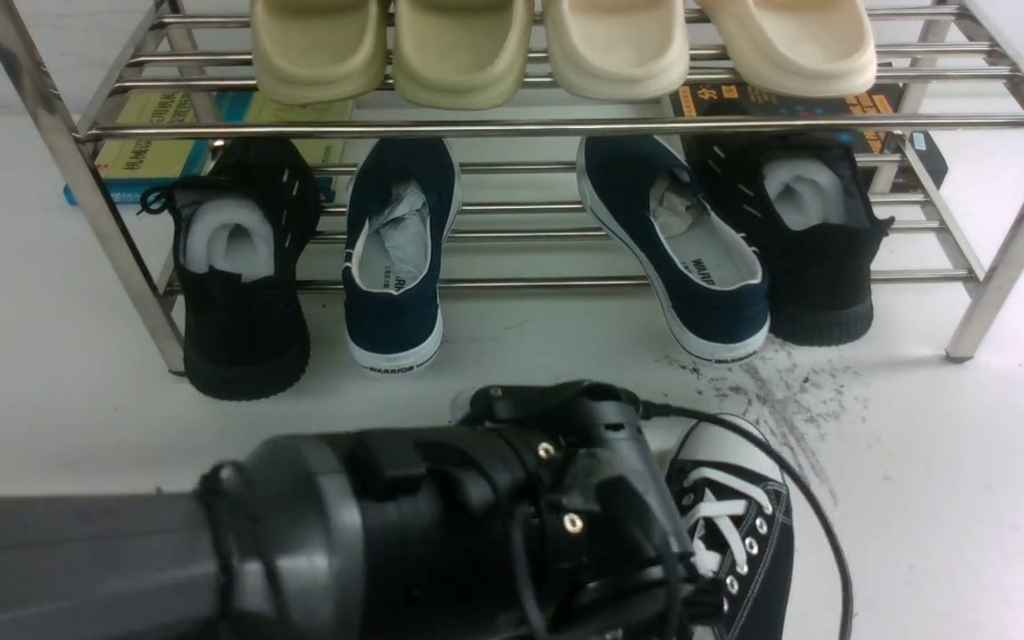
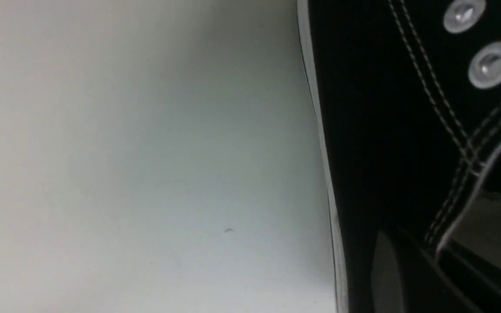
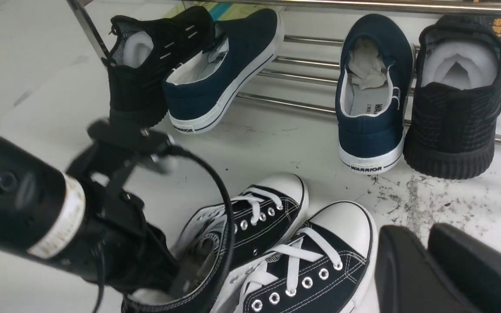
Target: Take the shoes off the shelf with your hand on the white table.
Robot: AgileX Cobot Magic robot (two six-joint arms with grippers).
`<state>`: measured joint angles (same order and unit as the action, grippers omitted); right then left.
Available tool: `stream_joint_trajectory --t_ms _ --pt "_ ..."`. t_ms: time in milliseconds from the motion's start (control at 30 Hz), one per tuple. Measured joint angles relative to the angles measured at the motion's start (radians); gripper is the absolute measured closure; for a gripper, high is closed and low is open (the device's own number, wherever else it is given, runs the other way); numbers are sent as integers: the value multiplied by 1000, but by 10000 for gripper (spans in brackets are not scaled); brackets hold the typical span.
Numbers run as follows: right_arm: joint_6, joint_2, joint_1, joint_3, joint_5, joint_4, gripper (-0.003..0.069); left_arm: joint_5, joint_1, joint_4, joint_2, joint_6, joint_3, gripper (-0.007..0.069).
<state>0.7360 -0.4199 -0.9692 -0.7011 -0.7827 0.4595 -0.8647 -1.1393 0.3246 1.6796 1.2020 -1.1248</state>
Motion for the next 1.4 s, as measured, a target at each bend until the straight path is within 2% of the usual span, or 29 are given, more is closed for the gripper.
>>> stream_joint_trajectory --t_ms 100,267,433,600,933,1000,1167,1300,1367,1400 --pt "0 0 0 0 0 0 547 1 1 -46 20 -87 -1 608" --pt "3 0 0 0 0 0 547 -4 5 -68 28 -165 -1 598" --pt "3 0 0 0 -26 0 547 -57 5 -47 28 -181 -20 558" --pt "3 0 0 0 -50 0 547 -180 -2 38 28 -181 -73 491" --pt "3 0 0 0 -75 -4 546 -232 -3 66 23 -189 -97 401" --pt "0 0 0 -5 -98 -12 544 -255 -3 66 13 -206 -111 398" --pt "-107 1 0 -87 -310 -72 547 -334 -3 78 -104 -351 -189 395" --pt "-168 4 0 -103 -429 -94 624 -353 -3 108 -193 -425 -201 399" --pt "-170 4 0 -92 -432 -97 653 -356 -3 113 -215 -435 -202 413" --pt "-171 5 0 -58 -393 -99 671 -361 -3 116 -238 -450 -202 443"
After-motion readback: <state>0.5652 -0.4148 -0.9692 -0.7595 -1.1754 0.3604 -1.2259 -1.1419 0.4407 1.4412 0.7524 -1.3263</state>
